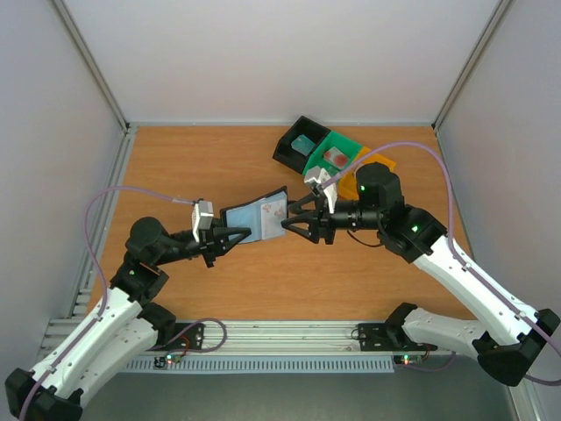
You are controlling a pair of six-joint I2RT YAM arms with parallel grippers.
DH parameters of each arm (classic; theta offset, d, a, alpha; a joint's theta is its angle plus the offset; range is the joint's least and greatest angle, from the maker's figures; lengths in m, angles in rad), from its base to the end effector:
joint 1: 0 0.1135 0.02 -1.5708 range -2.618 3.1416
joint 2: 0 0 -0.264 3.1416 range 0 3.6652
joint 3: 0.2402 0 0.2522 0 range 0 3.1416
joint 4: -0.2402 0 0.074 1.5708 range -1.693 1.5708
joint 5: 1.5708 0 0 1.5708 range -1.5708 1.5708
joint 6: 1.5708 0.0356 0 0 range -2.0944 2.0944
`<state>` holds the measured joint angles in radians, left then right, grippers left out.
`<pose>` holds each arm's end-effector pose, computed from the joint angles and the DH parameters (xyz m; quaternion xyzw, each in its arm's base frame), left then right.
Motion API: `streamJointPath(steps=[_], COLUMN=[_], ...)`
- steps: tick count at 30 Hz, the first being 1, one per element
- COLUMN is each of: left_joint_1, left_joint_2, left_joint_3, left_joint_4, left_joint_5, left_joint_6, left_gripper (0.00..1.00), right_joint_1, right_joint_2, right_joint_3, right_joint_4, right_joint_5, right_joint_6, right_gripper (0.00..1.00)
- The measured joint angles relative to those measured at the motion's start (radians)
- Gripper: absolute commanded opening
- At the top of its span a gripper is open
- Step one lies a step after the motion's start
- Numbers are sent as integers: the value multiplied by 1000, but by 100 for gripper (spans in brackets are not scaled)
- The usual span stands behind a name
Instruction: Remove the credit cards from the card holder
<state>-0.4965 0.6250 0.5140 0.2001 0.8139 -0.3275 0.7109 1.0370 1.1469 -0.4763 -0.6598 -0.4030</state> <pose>0.1231 -0.0961 0.3092 0.3433 0.5929 -0.5161 0.5140 0.1509 0.1587 0.3907 -0.5679 0.5648 0.3460 0.4886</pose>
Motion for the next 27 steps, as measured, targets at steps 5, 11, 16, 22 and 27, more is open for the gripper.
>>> streamJointPath(steps=[5, 11, 16, 22, 27], left_joint_1=[0, 0, 0, 0, 0], left_joint_2=[-2, -5, -5, -5, -5], left_joint_3=[-2, -2, -2, -2, -2], left_joint_4=[0, 4, 7, 7, 7], left_joint_5=[1, 6, 9, 9, 9], left_joint_6=[12, 22, 22, 21, 21], left_gripper=[0, 0, 0, 0, 0], right_joint_1=[-4, -15, -15, -16, -16], right_joint_2=[3, 11, 34, 46, 52], right_joint_3=[0, 0, -2, -2, -2], right_joint_4=[23, 44, 50, 66, 66], right_joint_5=[13, 3, -12, -106, -169], right_joint_6=[10, 27, 34, 43, 43], right_gripper=[62, 67, 63, 50, 44])
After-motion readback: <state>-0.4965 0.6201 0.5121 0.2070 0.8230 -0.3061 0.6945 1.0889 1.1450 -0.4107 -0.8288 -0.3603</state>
